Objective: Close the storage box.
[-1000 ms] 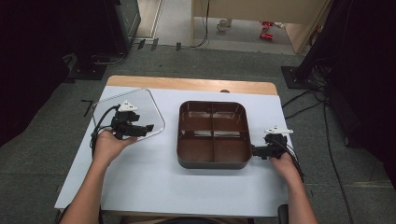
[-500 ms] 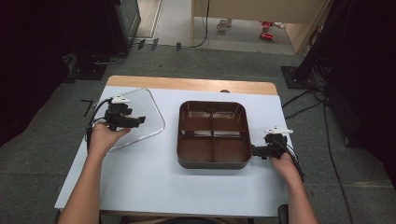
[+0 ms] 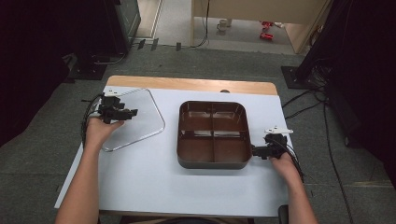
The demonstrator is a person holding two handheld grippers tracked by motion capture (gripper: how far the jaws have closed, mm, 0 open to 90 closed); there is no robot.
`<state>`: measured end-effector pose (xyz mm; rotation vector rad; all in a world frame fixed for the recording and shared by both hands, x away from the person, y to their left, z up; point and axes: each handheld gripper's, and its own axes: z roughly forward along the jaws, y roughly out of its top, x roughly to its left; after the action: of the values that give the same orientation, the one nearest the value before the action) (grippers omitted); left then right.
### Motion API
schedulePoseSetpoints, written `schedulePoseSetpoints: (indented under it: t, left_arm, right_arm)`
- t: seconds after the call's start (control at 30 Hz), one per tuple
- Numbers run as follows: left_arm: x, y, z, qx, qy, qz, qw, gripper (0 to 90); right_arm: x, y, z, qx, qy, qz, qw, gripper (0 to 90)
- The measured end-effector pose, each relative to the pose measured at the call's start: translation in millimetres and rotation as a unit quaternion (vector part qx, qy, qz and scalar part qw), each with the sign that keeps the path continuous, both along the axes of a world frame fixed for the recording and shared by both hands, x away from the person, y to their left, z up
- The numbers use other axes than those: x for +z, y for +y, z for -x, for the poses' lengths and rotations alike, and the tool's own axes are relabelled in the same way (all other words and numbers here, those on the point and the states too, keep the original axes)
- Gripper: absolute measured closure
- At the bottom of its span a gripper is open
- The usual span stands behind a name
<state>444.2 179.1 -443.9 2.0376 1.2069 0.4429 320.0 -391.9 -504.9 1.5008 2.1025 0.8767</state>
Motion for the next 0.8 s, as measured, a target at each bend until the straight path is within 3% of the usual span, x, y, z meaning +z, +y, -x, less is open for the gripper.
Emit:
schedulePoseSetpoints:
  t: [0.1,0.27,0.33,0.8]
  left_arm:
    - [-5.1,3.3,-3.0,0.005,0.009,-0.001,0.9999,32.6]
    - [-19.3,5.5,-7.9,0.014,0.020,-0.022,0.9995,34.2]
    - [-25.4,7.9,-9.9,0.016,0.028,-0.014,0.9994,39.8]
    - [-31.6,8.1,-10.8,0.024,0.016,-0.023,0.9993,59.2]
  right_arm:
    - [0.0,0.0,0.1,0.000,0.000,0.000,1.0000,0.0]
    - [-0.1,0.1,0.3,0.000,-0.001,0.000,1.0000,0.0]
    - [-0.1,0.2,0.5,0.000,-0.001,0.000,1.0000,0.0]
    - [-0.2,0.2,0.5,-0.001,-0.001,0.000,1.0000,0.0]
